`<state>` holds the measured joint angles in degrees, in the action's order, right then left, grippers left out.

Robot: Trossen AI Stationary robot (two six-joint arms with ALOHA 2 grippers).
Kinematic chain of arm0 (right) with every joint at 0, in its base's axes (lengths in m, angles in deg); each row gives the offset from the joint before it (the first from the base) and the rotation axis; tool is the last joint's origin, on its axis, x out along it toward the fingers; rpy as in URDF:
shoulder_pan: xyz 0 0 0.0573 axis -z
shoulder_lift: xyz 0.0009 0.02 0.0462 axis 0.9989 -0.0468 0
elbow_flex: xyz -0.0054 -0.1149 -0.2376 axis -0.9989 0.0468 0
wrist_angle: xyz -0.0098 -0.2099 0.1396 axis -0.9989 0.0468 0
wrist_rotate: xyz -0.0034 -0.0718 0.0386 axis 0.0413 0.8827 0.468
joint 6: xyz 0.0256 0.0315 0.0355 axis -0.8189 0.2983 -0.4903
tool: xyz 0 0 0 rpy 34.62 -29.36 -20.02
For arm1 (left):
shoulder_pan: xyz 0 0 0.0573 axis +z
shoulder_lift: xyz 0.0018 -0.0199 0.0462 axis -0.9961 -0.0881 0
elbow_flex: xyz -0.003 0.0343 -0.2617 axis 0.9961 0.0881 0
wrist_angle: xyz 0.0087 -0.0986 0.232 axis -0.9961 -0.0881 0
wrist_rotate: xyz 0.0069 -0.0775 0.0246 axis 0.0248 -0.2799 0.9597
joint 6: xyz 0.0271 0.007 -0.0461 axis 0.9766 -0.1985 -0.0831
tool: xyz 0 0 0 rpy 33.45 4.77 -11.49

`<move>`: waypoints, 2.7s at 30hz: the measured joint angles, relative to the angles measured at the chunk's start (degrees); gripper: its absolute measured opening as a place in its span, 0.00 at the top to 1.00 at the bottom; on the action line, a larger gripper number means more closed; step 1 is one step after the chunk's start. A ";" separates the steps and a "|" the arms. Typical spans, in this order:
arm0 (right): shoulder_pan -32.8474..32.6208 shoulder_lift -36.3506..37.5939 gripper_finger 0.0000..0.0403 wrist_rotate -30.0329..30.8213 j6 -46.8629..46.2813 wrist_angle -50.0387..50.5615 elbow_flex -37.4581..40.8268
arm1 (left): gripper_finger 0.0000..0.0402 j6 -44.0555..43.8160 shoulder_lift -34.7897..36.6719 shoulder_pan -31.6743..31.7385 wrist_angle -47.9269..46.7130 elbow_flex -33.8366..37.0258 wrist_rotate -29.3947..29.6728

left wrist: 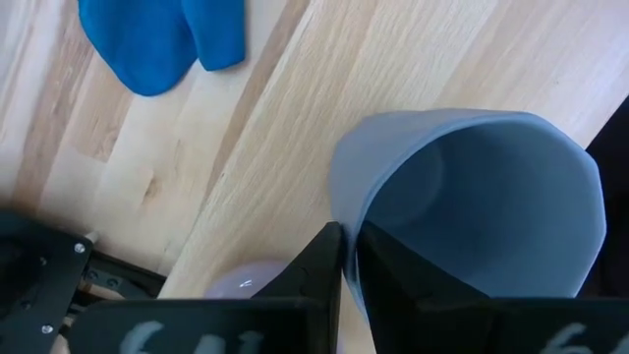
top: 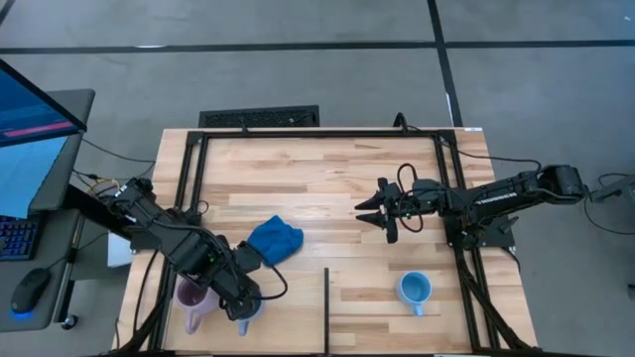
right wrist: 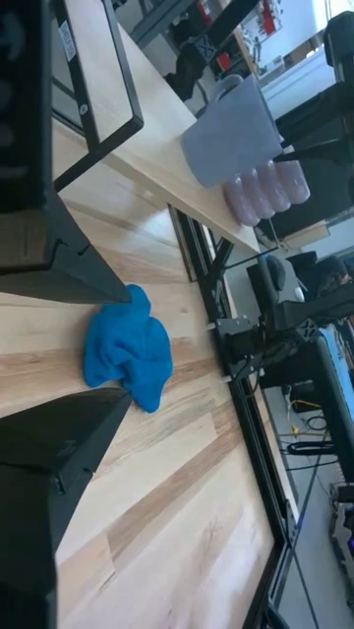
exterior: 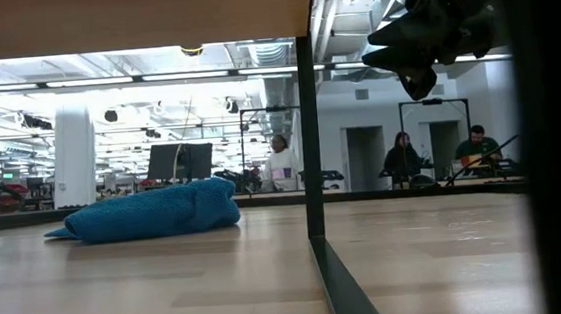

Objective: Stack small to large cups/mugs on shelf
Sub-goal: Put the top blue cup on the shelf, then put the light blue cup on the shelf

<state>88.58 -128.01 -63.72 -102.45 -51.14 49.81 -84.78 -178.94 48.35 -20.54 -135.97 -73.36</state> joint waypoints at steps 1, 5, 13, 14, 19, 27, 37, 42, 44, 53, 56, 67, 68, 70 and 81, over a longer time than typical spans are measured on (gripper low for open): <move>0.00 0.00 0.58 0.00 0.00 0.00 0.00 | 0.94 -0.01 0.00 0.00 -0.02 0.00 -0.16; 0.00 0.00 0.58 0.00 0.00 0.00 0.00 | 0.94 -0.22 0.00 0.00 -0.02 0.00 -0.53; 0.00 0.00 0.58 0.00 0.00 0.00 0.00 | 0.94 -0.10 0.00 0.00 -0.02 0.00 -0.73; 0.00 0.00 0.58 0.00 0.00 0.00 0.00 | 0.94 -0.17 0.00 0.00 -0.02 0.00 -0.73; 0.00 0.00 0.58 0.00 0.00 0.00 0.00 | 0.94 -0.15 0.00 0.00 -0.02 0.00 -0.73; 0.01 0.00 0.58 -0.01 0.00 0.00 0.00 | 0.92 -0.24 0.00 0.00 0.00 0.00 -1.74; 0.00 -0.01 0.58 0.00 0.00 0.00 0.00 | 0.76 0.00 0.00 0.30 0.02 -0.02 -2.12; 0.00 0.00 0.58 0.00 -0.02 0.00 0.00 | 0.75 0.27 0.13 0.66 0.00 -0.04 -1.47; 0.00 -0.02 0.58 0.00 0.00 0.00 0.00 | 0.75 0.31 0.24 0.72 0.00 -0.04 -1.49; 0.02 0.00 0.58 -0.02 -0.02 0.00 0.00 | 0.75 0.44 3.23 0.68 0.00 -0.07 -0.96; 0.01 0.00 0.58 -0.02 -0.02 0.00 0.00 | 0.75 0.28 5.50 0.68 -0.01 -0.07 3.33; 0.02 -0.02 0.58 -0.02 0.00 0.00 0.00 | 0.75 19.44 13.87 -0.41 -0.04 -0.07 43.38; 0.00 0.00 0.58 -0.02 0.00 0.00 0.00 | 0.75 21.04 14.61 -0.68 -0.04 -0.07 45.98; 0.00 -0.01 0.58 -0.01 0.03 0.00 0.00 | 0.75 23.45 16.28 -1.58 -0.02 -0.04 51.51; 0.13 0.00 0.58 -0.02 4.52 0.02 0.00 | 0.73 25.76 29.06 -3.58 -0.04 8.88 64.07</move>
<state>88.71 -128.01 -63.74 -97.92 -51.12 49.81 -59.02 -149.89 44.76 -20.58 -127.09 -9.29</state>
